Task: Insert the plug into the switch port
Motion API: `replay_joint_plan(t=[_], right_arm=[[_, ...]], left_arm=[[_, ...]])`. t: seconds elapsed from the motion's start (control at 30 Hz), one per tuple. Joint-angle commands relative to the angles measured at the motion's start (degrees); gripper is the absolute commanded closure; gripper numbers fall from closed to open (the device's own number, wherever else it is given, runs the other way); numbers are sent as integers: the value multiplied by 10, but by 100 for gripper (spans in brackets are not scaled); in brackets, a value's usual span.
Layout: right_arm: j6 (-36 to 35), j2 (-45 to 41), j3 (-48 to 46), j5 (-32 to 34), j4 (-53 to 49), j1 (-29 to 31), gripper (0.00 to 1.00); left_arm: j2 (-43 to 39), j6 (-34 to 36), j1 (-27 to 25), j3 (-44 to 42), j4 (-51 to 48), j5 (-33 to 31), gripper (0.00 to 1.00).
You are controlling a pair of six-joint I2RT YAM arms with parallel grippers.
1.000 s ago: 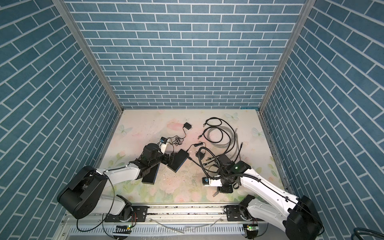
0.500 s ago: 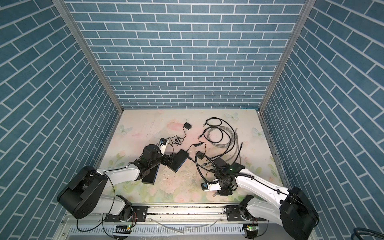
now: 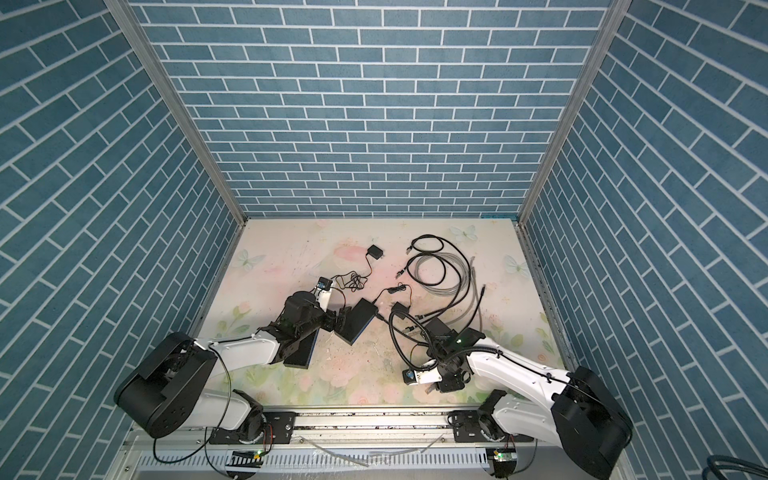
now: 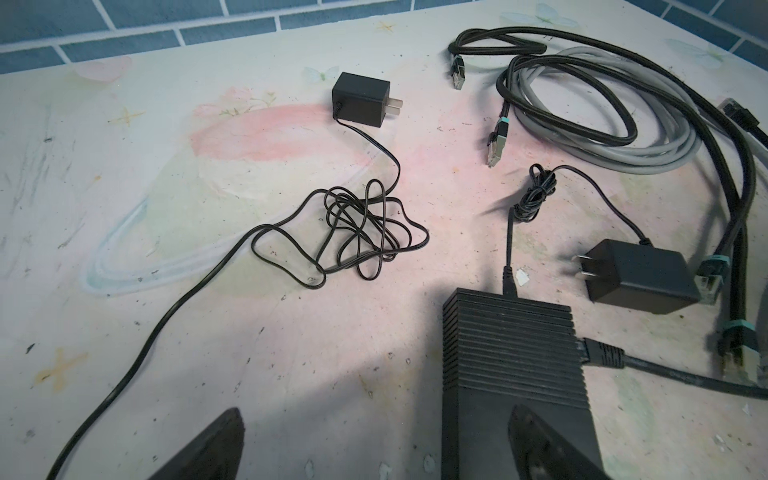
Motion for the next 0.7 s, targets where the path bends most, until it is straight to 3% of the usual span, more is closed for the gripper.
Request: replay_joint_plan(t=[0.0,0.17,0.37,0.67], right_arm=[[-29,11,-12,-12,5,6,64],[-31,24,-12,-25,-1,12,71],[-19,27,-12,-34,17,14,87],[137,31,14,-5,182,14,95]], left_arm=[[-11,-4,-2,-9,13,-11,0],[-13,-2,-3,-13,9,-12,1],[-11,-6,-3,-24,24,-11,0],[6,-28,-2,-2,1,-40,1]])
